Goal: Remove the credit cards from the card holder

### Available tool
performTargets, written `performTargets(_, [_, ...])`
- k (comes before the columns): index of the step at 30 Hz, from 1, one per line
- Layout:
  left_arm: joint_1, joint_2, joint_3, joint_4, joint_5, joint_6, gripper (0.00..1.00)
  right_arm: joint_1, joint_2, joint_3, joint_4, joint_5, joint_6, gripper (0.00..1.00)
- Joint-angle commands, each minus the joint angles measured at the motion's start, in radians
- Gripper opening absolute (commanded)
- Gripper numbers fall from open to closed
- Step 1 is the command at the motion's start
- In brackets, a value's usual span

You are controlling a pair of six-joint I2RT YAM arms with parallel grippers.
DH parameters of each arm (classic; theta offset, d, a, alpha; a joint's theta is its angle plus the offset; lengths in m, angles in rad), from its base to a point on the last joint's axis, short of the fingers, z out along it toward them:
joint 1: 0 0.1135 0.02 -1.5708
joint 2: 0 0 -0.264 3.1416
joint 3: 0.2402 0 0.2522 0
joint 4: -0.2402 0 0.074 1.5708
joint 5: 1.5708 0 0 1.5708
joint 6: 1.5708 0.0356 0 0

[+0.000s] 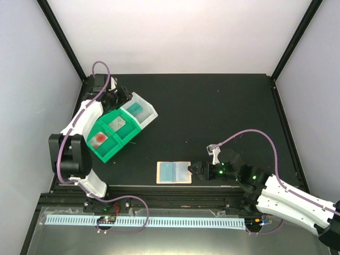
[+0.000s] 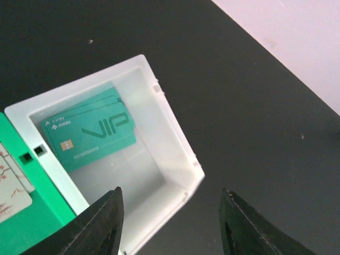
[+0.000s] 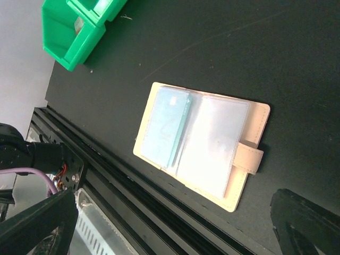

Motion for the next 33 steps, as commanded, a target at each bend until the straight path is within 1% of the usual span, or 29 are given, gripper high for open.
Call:
performTargets(1, [0.004,-0.119,-0.044,-0.078,0.056,0.086,0.53,-0.002,-0.020,0.010,-0.006,0.043,-0.004,1.00])
performTargets(7, [0.002,-0.318,-0.222,-0.087,0.145,0.158,0.63,-0.002,-0.025,0.040,-0.039,0.110,-0.048,1.00])
performTargets(11, [-0.004,-0.473,-0.370,-0.059,0.246,0.183,0.67,-0.003,-0.043,0.033,-0.042,0.144,-0.033,1.00])
performTargets(13, [-0.016,-0.539,-0.431,-0.061,0.282,0.194,0.73,-0.004,-0.053,0.025,-0.023,0.130,-0.023,1.00])
performTargets(18, [-0.058,-0.687,-0.577,-0.039,0.323,0.169,0.77,-0.003,-0.045,0.006,0.037,0.070,-0.004,0.99])
performTargets(19, [-0.068,-0.719,-0.611,-0.024,0.335,0.155,0.79,-0.004,-0.039,0.002,0.044,0.064,0.006,0.97])
performTargets(20, [-0.082,-0.748,-0.647,-0.007,0.347,0.141,0.86,-0.004,-0.031,0.000,0.052,0.058,0.014,0.96])
performTargets(21, [-0.094,-0.775,-0.673,0.000,0.350,0.128,0.88,-0.004,-0.020,-0.002,0.061,0.052,0.020,0.95])
performTargets(24, [-0.126,-0.847,-0.736,0.012,0.341,0.092,0.93,-0.002,0.012,-0.007,0.091,0.035,0.052,0.89])
performTargets(26, [-0.146,-0.889,-0.769,0.023,0.341,0.072,0.98,-0.002,0.034,-0.007,0.121,0.018,0.067,0.84])
performTargets(30, [-0.203,-0.931,-0.830,0.061,0.363,0.035,0.99,-0.002,0.073,-0.018,0.171,0.013,0.101,0.72])
performTargets(33, [-0.267,-0.949,-0.869,0.079,0.356,0.008,0.99,-0.001,0.110,-0.045,0.243,0.000,0.124,0.64])
